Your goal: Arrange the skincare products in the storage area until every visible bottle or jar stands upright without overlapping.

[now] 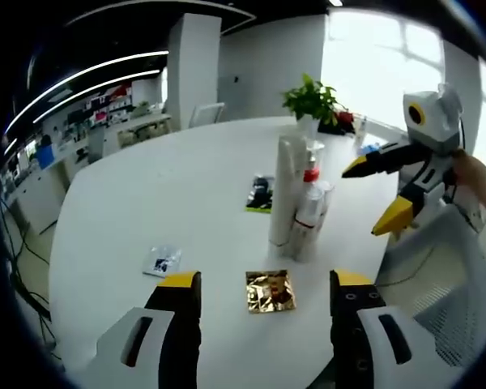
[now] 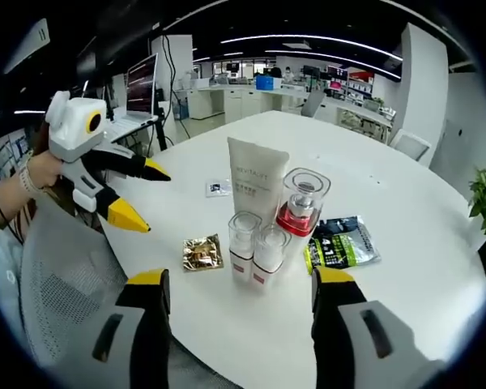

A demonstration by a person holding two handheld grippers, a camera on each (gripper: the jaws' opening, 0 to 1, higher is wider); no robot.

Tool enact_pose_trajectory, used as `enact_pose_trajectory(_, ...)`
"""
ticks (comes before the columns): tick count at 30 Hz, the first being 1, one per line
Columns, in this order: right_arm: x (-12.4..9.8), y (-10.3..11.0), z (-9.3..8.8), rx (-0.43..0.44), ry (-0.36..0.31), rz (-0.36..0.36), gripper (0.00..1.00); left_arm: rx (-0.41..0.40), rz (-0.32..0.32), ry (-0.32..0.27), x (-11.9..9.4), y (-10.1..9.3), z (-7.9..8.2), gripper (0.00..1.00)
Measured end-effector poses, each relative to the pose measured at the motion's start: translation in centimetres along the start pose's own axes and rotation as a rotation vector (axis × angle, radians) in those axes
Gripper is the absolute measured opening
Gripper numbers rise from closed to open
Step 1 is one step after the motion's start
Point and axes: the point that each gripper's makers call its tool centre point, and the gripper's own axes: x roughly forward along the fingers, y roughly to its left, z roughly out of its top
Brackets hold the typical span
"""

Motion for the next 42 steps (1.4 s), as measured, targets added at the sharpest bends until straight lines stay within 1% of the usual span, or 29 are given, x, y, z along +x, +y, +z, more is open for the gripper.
enact_pose_trajectory(2,-0.1,-0.1,0.0,-0.001,0.002,-0.006,0.78,0.0,0.008,-0.004,-0.4,0.1,0.0,0.66)
enact_pose_trajectory(7,-0.1,0.0,0.1,0.002,-0.005,-0.006,0.81,0.011,0.017,-0.021,-1.1,0.2,0.5,0.7)
enact_pose_trajectory(9,-0.2,-0.1,0.0,0.008,0.002,-0.014,0.84,0.02,0.011,-0.016,-1.1,0.2,0.5,0.73)
enact_pose_trajectory(11,-0.2,-0.2,0.0,0.011,0.0,-0.02,0.88,0.032,0.011,0.005,-1.1,0.3,0.2,0.77)
enact_pose_trajectory(14,-0.3,-0.2,0.3,0.009,-0.02,-0.011,0.91,0.037,0.007,0.002,-1.2,0.3,0.3,0.78)
enact_pose_trajectory(16,-0.3,-0.1,0.3,0.014,-0.025,-0.008,0.92,0.038,0.002,-0.001,-1.2,0.2,0.5,0.8)
enact_pose_trajectory(19,-0.3,-0.2,0.3,0.01,-0.025,-0.01,0.93,0.047,0.0,0.005,-1.2,0.2,0.5,0.81)
enact_pose_trajectory(23,-0.1,-0.3,0.2,0.005,-0.01,-0.012,0.95,0.049,-0.013,0.027,-1.0,0.1,0.1,0.84)
enact_pose_trajectory(26,0.0,-0.3,0.7,0.006,-0.031,-0.005,0.97,0.049,-0.018,0.022,-1.0,-0.1,0.2,0.86)
enact_pose_trajectory(28,0.1,-0.2,0.8,-0.001,-0.03,0.002,0.97,0.049,-0.023,0.022,-1.0,-0.1,0.2,0.87)
enact_pose_trajectory(31,0.4,-0.2,0.9,0.001,-0.031,0.002,0.99,0.058,-0.026,0.047,-0.8,0.0,-0.3,0.88)
enact_pose_trajectory(34,0.6,-0.2,1.0,0.004,-0.032,0.007,1.0,0.058,-0.033,0.044,-0.8,-0.2,-0.3,0.89)
enact_pose_trajectory(36,0.7,-0.3,0.8,0.005,-0.022,0.012,1.0,0.069,-0.016,0.025,-0.8,0.0,0.1,0.89)
enact_pose_trajectory(38,0.7,-0.4,0.7,0.003,-0.021,0.013,1.0,0.068,-0.013,0.02,-0.8,0.0,0.2,0.93)
enact_pose_trajectory(41,0.6,-0.6,0.5,0.009,-0.019,0.013,1.0,0.064,-0.007,0.011,-0.8,0.1,0.4,0.93)
enact_pose_trajectory(42,0.6,-1.2,0.2,0.026,-0.021,0.008,1.0,0.057,-0.017,0.004,-0.8,-0.1,0.6,0.97)
